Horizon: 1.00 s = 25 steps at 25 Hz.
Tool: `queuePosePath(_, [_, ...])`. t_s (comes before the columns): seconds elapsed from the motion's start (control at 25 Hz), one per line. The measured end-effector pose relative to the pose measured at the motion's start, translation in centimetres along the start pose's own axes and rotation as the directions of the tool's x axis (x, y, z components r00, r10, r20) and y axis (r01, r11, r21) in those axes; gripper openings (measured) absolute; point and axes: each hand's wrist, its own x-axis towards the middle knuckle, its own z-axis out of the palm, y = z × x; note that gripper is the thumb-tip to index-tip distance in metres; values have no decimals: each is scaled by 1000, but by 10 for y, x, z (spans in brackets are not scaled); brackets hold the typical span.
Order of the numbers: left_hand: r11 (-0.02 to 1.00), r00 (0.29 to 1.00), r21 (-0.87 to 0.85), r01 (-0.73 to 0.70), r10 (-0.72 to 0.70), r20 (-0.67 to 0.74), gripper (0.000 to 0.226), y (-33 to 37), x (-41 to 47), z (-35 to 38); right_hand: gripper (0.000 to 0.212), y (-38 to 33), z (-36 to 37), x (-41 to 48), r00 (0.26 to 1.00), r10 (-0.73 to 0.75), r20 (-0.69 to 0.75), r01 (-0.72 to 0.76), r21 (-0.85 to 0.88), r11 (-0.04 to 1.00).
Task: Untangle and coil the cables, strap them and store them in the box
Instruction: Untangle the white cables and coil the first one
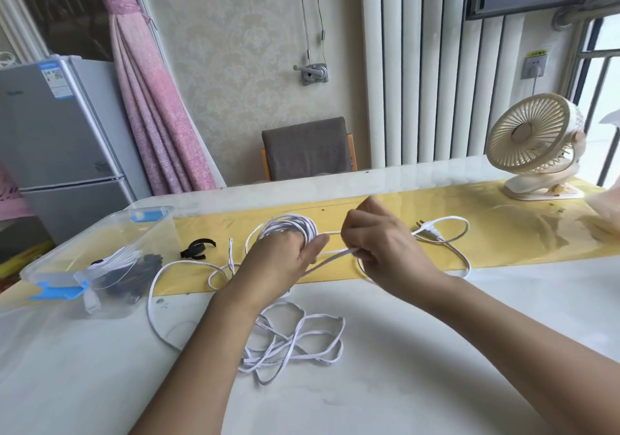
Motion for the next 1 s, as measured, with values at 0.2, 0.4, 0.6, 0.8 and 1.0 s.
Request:
queuePosePath(0.2, [825, 899, -466, 320, -108, 425, 62, 16, -10, -3, 22, 20, -8, 0, 969, 186, -163, -189, -3, 982])
queuePosePath(0.4, [439, 781, -749, 496, 151, 605, 52, 24, -16, -18, 23, 40, -12, -6, 908, 316, -274, -330, -3, 944])
queuePosePath(0.6, [-249, 661, -767, 591, 694, 284, 43, 12, -10, -35, 25, 60, -2, -17, 889, 397, -227, -424, -83, 902])
queuePosePath(0.8, [-814, 929, -493, 307, 370, -31, 17, -11, -11, -43, 33, 52, 6, -18, 985, 168, -46, -174, -236, 956])
queuePosePath(1.0, [-877, 997, -479, 34, -3, 77, 13, -40, -2, -31, 29, 28, 24, -14, 982, -35, 185, 89, -289, 953])
